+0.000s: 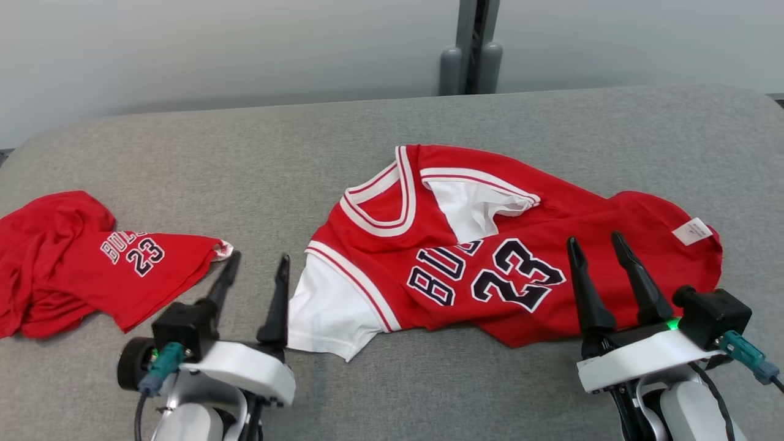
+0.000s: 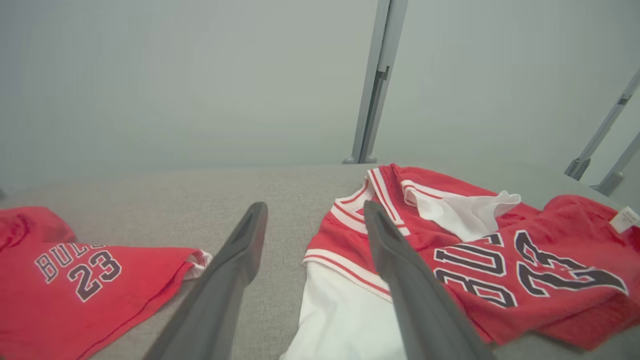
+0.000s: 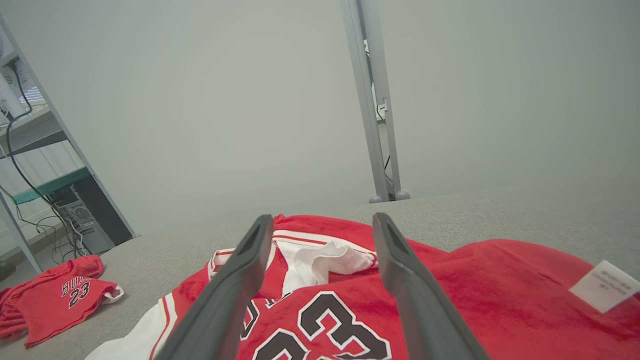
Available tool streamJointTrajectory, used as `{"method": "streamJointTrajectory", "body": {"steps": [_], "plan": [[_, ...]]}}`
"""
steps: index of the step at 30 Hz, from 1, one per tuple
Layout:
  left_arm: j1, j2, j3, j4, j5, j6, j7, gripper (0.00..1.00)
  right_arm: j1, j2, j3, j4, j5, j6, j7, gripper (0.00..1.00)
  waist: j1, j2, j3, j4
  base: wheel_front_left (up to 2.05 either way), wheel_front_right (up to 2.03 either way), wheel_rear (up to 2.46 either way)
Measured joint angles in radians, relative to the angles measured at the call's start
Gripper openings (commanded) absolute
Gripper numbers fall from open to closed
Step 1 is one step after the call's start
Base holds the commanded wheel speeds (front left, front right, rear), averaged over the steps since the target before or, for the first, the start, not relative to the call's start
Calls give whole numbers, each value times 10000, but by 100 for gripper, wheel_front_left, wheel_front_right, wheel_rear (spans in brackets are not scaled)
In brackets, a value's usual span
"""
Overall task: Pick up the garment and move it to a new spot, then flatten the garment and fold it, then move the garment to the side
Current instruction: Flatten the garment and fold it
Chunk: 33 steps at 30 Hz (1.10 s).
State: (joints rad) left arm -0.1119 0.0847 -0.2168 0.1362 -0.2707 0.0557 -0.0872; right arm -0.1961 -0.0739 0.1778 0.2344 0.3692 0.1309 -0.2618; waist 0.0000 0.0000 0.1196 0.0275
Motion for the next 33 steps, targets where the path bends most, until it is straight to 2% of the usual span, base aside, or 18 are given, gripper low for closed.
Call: {"method": "streamJointTrajectory", "body": {"steps": [4,11,17,25,33], "plan": [[-337,-38,230,-96,-84,167,-573,100,-15,-12,35,-81,-2,0,0,100,0,0,-16,-258,0,0,0],[-735,-115,113,587,-63,79,-1469,100,-105,-40,155,-282,-92,0,2,100,0,0,65,-658,0,0,0],[-773,-213,-73,1292,38,-19,-1691,100,-152,-46,140,-345,-157,0,0,100,0,0,164,-780,0,0,0],[-1025,-299,-186,1488,-10,-117,-1743,100,-734,-527,803,173,-573,0,2,100,0,0,361,-413,0,0,0],[-1221,-337,-347,1440,-12,-159,-1745,100,-2408,-1087,1174,1678,-1158,2,541,100,0,0,840,200,0,0,0]]}}
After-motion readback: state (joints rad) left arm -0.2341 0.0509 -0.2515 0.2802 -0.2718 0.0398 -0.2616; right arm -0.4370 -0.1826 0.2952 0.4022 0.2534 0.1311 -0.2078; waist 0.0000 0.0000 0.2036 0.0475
